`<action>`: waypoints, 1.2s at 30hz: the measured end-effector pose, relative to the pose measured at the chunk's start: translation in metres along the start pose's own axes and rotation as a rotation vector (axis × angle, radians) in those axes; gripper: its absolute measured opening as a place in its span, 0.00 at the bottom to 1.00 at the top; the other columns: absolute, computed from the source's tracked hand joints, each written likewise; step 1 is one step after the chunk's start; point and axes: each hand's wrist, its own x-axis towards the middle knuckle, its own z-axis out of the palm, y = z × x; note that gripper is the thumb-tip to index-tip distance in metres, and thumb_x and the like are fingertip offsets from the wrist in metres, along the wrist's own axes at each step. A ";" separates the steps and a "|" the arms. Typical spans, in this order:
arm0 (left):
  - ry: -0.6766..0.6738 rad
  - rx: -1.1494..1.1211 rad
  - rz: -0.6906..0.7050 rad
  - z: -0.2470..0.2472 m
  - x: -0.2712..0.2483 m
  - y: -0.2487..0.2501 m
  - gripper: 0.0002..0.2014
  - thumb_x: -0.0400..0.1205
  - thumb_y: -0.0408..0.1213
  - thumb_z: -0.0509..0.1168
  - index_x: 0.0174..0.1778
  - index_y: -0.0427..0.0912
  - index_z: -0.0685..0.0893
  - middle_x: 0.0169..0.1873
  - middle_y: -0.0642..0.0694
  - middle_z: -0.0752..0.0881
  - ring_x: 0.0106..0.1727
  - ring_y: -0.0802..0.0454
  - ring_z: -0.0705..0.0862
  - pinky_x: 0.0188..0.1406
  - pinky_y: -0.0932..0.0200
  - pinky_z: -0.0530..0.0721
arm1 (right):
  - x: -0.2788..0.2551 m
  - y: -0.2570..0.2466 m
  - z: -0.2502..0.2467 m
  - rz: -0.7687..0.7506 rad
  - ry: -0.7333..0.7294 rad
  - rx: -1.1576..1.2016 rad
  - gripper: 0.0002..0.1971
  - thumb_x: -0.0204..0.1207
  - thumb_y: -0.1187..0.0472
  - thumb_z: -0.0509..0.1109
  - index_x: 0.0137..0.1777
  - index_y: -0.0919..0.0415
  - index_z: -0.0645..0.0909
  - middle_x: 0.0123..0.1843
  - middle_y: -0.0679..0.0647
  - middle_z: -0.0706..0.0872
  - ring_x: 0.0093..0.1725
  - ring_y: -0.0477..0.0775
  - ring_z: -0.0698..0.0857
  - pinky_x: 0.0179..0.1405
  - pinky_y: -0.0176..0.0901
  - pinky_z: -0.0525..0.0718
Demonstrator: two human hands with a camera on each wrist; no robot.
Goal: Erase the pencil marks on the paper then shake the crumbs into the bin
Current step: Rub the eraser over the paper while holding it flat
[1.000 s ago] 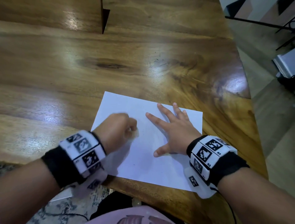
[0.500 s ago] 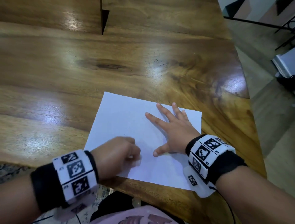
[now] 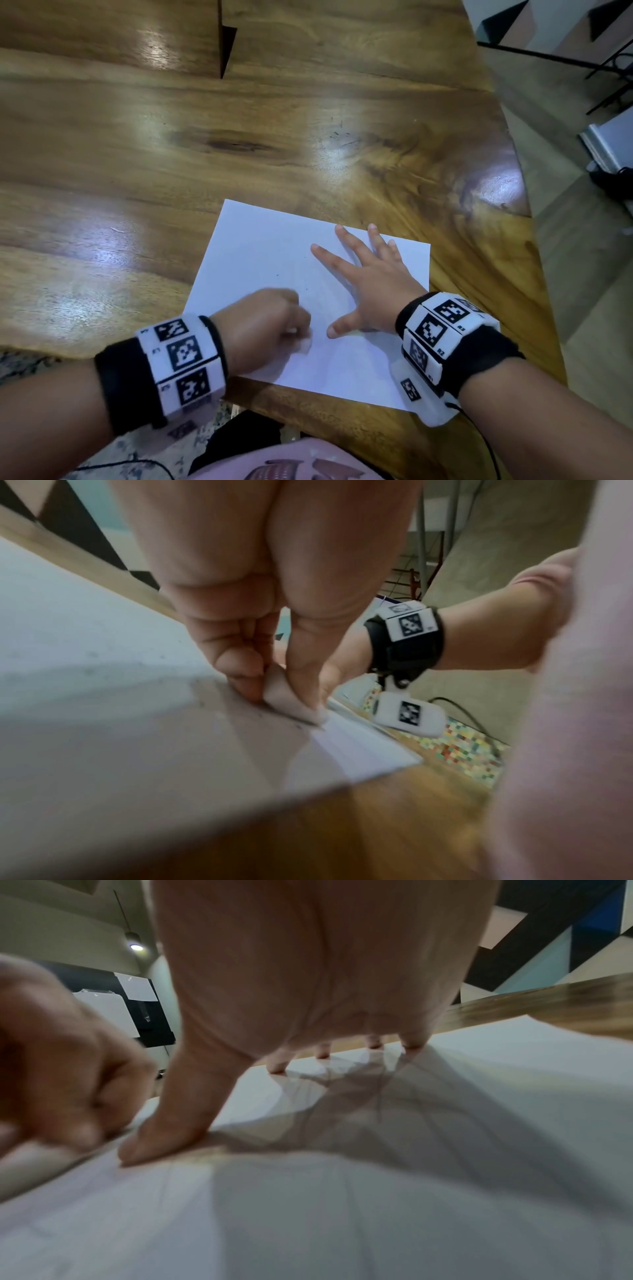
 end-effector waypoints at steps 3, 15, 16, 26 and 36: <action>0.183 0.074 -0.054 -0.011 0.027 -0.002 0.06 0.76 0.42 0.65 0.40 0.45 0.85 0.34 0.51 0.73 0.41 0.45 0.80 0.43 0.55 0.78 | 0.001 0.000 0.000 0.000 -0.001 -0.001 0.58 0.59 0.30 0.74 0.78 0.28 0.32 0.81 0.42 0.25 0.78 0.64 0.23 0.79 0.64 0.32; 0.136 0.097 -0.091 -0.007 0.025 0.005 0.05 0.77 0.40 0.65 0.41 0.44 0.85 0.36 0.49 0.72 0.41 0.46 0.78 0.44 0.57 0.75 | 0.000 0.000 -0.001 -0.004 -0.008 0.005 0.58 0.59 0.30 0.74 0.78 0.28 0.32 0.81 0.42 0.24 0.78 0.63 0.22 0.79 0.63 0.32; 0.141 0.105 -0.072 -0.004 0.023 0.004 0.05 0.76 0.39 0.65 0.38 0.44 0.84 0.35 0.49 0.72 0.38 0.47 0.77 0.42 0.55 0.76 | 0.000 0.000 -0.001 -0.003 -0.007 0.001 0.58 0.59 0.30 0.74 0.78 0.28 0.32 0.81 0.42 0.24 0.78 0.63 0.23 0.79 0.63 0.32; 0.170 0.108 -0.111 -0.011 0.021 0.000 0.05 0.77 0.39 0.64 0.42 0.44 0.85 0.36 0.50 0.73 0.42 0.45 0.80 0.41 0.57 0.74 | 0.000 -0.001 -0.001 -0.003 -0.007 0.000 0.58 0.60 0.31 0.74 0.78 0.28 0.32 0.81 0.42 0.25 0.78 0.63 0.22 0.79 0.63 0.32; 0.004 0.023 -0.011 0.014 -0.024 -0.003 0.05 0.77 0.39 0.64 0.36 0.48 0.83 0.37 0.52 0.76 0.38 0.54 0.80 0.38 0.65 0.72 | 0.000 0.000 -0.001 -0.001 -0.012 -0.001 0.58 0.60 0.30 0.73 0.77 0.28 0.31 0.81 0.42 0.23 0.78 0.62 0.21 0.79 0.63 0.31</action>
